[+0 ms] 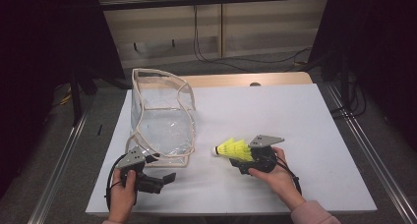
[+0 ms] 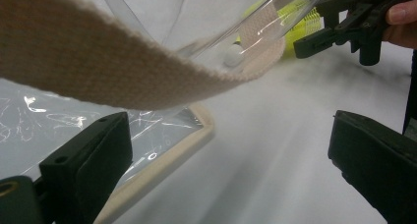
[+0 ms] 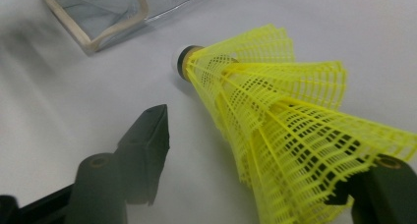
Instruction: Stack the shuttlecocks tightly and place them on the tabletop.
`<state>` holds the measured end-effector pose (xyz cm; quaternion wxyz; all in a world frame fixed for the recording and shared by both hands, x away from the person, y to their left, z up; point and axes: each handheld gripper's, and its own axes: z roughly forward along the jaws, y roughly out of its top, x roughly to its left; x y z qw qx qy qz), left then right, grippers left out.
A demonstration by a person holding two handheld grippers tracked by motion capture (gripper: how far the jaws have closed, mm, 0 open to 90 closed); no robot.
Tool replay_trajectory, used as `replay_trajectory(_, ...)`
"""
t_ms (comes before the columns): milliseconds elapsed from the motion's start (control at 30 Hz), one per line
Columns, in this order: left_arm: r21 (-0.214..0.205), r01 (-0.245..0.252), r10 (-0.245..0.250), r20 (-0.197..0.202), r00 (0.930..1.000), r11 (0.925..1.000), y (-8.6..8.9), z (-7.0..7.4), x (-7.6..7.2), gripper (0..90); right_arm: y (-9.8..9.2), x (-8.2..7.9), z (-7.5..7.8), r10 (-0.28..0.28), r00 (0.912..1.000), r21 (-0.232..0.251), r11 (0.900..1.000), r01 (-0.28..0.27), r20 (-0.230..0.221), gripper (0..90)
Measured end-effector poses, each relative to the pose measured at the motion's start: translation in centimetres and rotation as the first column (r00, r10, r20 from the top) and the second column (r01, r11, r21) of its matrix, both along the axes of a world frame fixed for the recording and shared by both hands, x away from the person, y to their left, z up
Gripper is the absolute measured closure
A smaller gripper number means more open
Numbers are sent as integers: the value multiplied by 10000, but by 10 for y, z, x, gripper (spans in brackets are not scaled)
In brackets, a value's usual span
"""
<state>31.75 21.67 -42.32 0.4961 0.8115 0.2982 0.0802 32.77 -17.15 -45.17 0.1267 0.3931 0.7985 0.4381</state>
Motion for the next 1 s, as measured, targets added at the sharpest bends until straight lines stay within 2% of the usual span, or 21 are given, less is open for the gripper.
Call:
replay_trajectory(333, -20, -8, 8, -12, 10000, 10000, 0, 0, 0, 29, 4, 2, -1, -228, 9996, -175, 9996, 231, 181, 498)
replay_trajectory(367, -14, 1, -1, -20, 10000, 10000, 0, 0, 0, 28, 5, 2, -1, -385, 9992, -64, 9992, 386, 133, 496)
replay_trajectory(400, -27, -21, 21, -30, 10000, 10000, 0, 0, 0, 29, 5, 2, -1, -285, 9994, -167, 9994, 288, 172, 502)
replay_trajectory(633, -34, -26, 25, -40, 10000, 10000, 0, 0, 0, 29, 5, 3, -2, -577, 9982, -193, 9981, 580, 143, 568)
replay_trajectory(1000, -27, -12, 12, -45, 10000, 10000, 0, 0, 0, 29, 4, 4, -3, -576, 9979, -217, 9981, 583, 294, 703)
